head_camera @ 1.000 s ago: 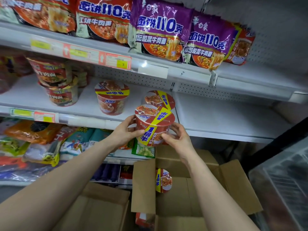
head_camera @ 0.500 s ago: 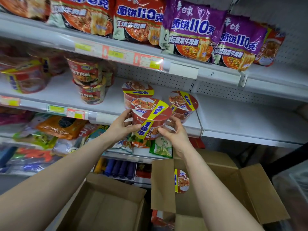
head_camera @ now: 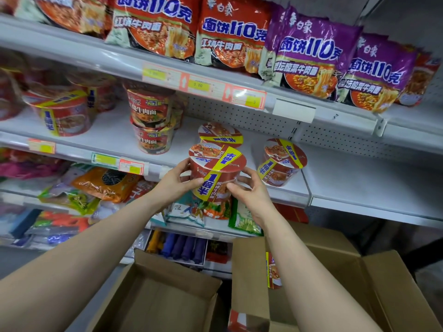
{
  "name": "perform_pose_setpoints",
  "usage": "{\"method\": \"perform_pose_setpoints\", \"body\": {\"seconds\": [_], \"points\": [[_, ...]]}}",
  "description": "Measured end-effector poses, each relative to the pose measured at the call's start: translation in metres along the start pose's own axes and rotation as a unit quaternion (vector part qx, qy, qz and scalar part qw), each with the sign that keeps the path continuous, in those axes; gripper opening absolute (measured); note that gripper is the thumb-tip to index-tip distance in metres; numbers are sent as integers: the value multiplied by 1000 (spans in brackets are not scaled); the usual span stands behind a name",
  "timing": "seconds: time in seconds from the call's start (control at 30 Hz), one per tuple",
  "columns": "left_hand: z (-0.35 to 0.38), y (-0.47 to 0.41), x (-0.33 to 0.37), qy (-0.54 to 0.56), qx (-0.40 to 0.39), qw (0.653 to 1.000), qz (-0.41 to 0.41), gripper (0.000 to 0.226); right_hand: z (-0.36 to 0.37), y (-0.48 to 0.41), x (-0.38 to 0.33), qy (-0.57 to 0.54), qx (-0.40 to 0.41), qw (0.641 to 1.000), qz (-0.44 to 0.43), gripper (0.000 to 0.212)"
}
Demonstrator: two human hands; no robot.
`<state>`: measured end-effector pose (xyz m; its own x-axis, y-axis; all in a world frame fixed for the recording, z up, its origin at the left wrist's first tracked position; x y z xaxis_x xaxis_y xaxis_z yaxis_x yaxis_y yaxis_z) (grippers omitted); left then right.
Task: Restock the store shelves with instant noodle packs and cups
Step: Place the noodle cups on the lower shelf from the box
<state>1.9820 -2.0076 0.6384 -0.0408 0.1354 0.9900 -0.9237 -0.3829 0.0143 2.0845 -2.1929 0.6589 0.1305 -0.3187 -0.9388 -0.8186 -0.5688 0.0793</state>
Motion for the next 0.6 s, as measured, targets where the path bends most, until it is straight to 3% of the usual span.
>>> {"method": "perform_pose_setpoints", "body": {"seconds": [0.43,0.6], "points": [[-7,-28,6,-37,1,999,14,70,8,-25,-6,-13,32,999,6,58],[-7,-39,4,-36,-1,999,17,88,10,-37,-1,-26,42,999,11,61]]}}
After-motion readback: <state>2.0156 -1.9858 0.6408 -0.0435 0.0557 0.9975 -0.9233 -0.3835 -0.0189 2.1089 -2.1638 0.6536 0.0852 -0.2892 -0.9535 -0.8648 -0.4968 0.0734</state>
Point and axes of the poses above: each hand's wrist, its own y-axis away from the middle knuckle, its own z-axis out of the palm, x = y × z, the point moved 7 cm from there along -y, towards the middle knuckle, and after that the axes turned 12 degrees about y, right-handed, at the moved point
